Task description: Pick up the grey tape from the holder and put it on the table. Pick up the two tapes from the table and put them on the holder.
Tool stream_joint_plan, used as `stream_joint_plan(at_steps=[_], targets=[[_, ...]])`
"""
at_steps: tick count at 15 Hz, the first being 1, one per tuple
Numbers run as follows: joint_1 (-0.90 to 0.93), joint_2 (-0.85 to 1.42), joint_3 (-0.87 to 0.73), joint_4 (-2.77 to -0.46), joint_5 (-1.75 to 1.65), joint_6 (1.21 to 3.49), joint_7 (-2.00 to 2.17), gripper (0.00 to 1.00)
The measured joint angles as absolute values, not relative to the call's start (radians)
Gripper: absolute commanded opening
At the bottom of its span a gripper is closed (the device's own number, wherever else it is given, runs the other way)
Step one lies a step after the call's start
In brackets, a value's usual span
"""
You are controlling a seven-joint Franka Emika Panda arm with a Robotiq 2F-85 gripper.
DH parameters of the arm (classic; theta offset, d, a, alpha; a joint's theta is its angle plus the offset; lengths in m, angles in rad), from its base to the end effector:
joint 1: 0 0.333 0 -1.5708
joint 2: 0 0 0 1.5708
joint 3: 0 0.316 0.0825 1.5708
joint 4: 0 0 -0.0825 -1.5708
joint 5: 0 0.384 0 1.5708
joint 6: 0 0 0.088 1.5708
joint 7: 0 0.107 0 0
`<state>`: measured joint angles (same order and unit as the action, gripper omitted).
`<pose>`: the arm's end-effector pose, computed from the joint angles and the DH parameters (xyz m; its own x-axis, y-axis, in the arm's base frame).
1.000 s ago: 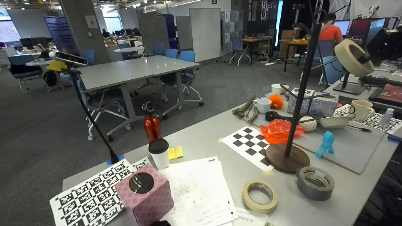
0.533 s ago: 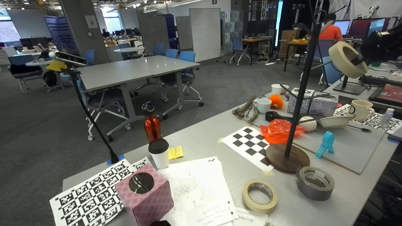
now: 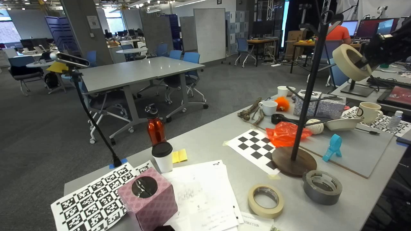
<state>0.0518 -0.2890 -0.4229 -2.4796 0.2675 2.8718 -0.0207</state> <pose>0.4465 -0.1977 0.4598 0.6209 -0.5525 0.5561 -0.4608 -0.8311 -0.3113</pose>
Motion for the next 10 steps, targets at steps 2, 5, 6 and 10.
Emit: stream_joint_plan(at_steps=[2,5,6,10], targets=[[0.062,-0.28,-0.433,-2.476,0.267,2.872,-0.021,0.06],[0.075,-0.264,-0.446,-2.466,0.267,2.872,-0.021,0.06],[0.078,-0.258,-0.449,-2.463,0.267,2.872,-0.021,0.06],[0.095,-0.24,-0.462,-2.452,0.268,2.872,-0.021,0.06]])
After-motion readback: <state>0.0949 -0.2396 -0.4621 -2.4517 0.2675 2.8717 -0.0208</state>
